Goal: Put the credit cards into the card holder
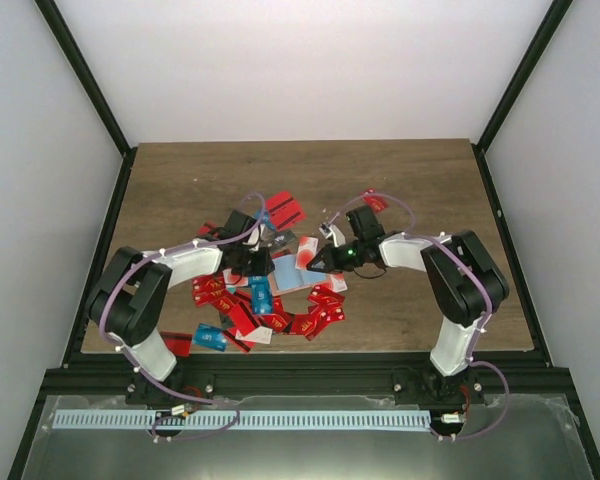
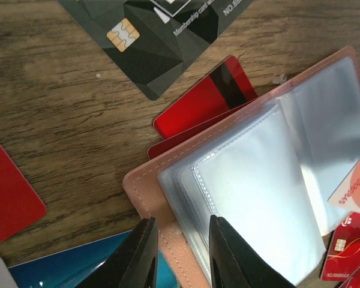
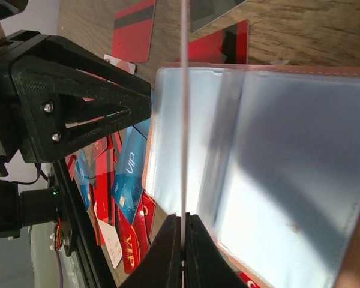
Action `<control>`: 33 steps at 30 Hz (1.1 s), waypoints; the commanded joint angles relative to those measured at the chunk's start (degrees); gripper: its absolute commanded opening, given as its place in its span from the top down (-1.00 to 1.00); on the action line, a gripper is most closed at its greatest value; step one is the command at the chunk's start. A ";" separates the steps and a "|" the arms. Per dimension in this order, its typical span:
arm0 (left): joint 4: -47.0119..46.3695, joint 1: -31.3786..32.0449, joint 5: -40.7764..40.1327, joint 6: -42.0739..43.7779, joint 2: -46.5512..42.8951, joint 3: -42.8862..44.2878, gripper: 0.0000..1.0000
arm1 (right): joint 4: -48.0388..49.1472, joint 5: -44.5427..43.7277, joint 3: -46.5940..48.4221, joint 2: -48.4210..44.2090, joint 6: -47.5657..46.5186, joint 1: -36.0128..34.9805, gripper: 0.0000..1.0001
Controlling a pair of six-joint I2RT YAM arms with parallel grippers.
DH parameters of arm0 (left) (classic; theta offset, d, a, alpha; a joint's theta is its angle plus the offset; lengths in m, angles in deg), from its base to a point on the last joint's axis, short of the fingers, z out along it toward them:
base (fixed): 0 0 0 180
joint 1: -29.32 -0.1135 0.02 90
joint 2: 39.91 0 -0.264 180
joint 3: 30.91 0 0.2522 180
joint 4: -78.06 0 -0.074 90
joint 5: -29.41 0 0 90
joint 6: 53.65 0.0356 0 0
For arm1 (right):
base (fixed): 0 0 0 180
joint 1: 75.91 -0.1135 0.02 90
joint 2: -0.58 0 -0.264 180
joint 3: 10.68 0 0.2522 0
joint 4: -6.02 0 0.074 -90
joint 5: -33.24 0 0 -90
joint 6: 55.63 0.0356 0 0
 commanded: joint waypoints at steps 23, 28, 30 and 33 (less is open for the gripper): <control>-3.26 -0.15 3.39 -1.02 2.38 -0.66 0.51 | 2.64 8.76 0.37 7.84 -1.14 1.51 0.99; -3.44 -0.16 3.57 -0.97 2.54 -0.72 0.54 | 2.59 7.76 0.68 6.59 -0.73 1.51 0.99; -3.40 -0.23 3.56 -0.89 2.67 -0.69 0.54 | 3.07 6.94 0.47 5.11 -0.07 1.71 0.99; -3.44 -0.16 3.57 -0.89 2.76 -0.79 0.55 | 4.09 6.08 -0.03 2.81 0.85 2.60 0.99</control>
